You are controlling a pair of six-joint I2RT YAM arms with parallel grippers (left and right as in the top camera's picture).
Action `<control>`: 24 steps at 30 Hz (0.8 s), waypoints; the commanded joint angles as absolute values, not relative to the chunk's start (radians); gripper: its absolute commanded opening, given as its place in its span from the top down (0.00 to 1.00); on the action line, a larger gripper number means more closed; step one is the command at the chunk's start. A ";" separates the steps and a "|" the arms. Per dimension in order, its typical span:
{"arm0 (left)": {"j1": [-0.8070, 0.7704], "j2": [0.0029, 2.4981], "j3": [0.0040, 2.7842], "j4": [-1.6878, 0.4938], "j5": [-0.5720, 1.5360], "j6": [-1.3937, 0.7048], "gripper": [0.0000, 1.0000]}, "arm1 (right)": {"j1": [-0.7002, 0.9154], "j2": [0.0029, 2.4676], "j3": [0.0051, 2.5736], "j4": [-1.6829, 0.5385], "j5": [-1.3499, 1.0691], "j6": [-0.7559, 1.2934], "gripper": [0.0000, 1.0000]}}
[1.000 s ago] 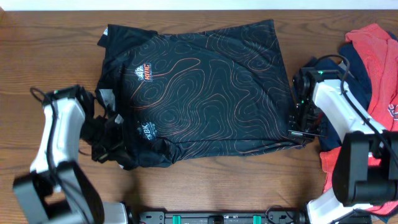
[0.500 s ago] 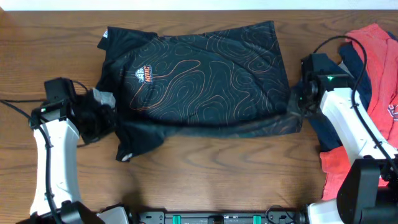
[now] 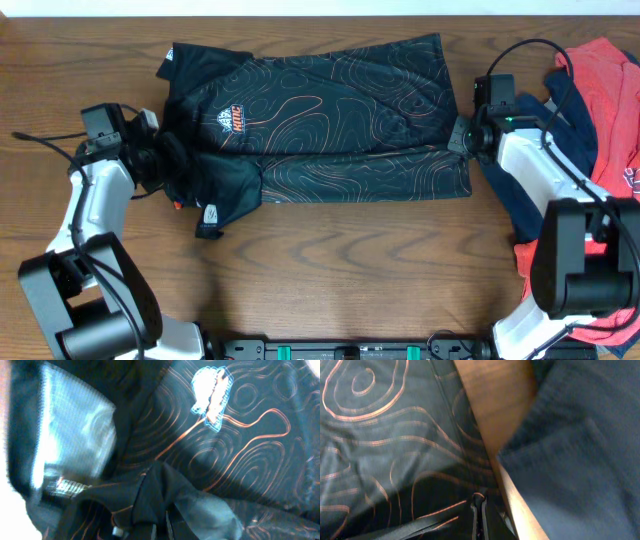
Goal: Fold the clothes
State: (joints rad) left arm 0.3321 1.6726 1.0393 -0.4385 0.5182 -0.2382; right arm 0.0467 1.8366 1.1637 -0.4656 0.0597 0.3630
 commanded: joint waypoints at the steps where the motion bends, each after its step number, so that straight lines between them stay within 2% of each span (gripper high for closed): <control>1: 0.334 1.701 1.042 -0.385 0.573 -0.263 0.94 | 0.033 1.874 1.163 -0.417 0.022 0.358 0.98; 4: 0.334 1.711 1.042 -0.338 0.576 -0.265 0.94 | 0.034 1.890 1.163 -0.352 -0.017 0.358 0.95; 6: 0.334 1.711 1.043 -0.317 0.577 -0.265 0.91 | 0.034 1.892 1.163 -0.302 -0.062 0.358 0.89; 7: 0.334 1.711 1.043 -0.311 0.577 -0.265 0.79 | 0.034 1.892 1.163 -0.286 -0.074 0.358 0.85; 9: 0.335 1.711 1.044 -0.318 0.581 -0.264 0.33 | 0.034 1.888 1.164 -0.281 -0.080 0.358 0.65; 10: 0.336 1.708 1.045 -0.336 0.589 -0.264 0.16 | 0.033 1.887 1.164 -0.294 -0.078 0.358 0.66; 11: 0.339 1.704 1.045 -0.372 0.592 -0.264 0.11 | 0.030 1.887 1.164 -0.314 -0.078 0.358 0.67; 19: 0.332 1.691 1.045 -0.754 0.592 -0.213 0.08 | 0.035 1.887 1.162 -0.521 -0.071 0.355 0.71; 24: 0.279 1.691 1.043 -0.799 0.562 -0.126 0.08 | 0.067 1.900 1.128 -0.528 -0.072 0.297 0.71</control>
State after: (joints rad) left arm 0.3111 1.7073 1.0389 -0.7910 0.5785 -0.1997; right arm 0.0452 1.8851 1.1542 -0.5274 -0.0643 0.3393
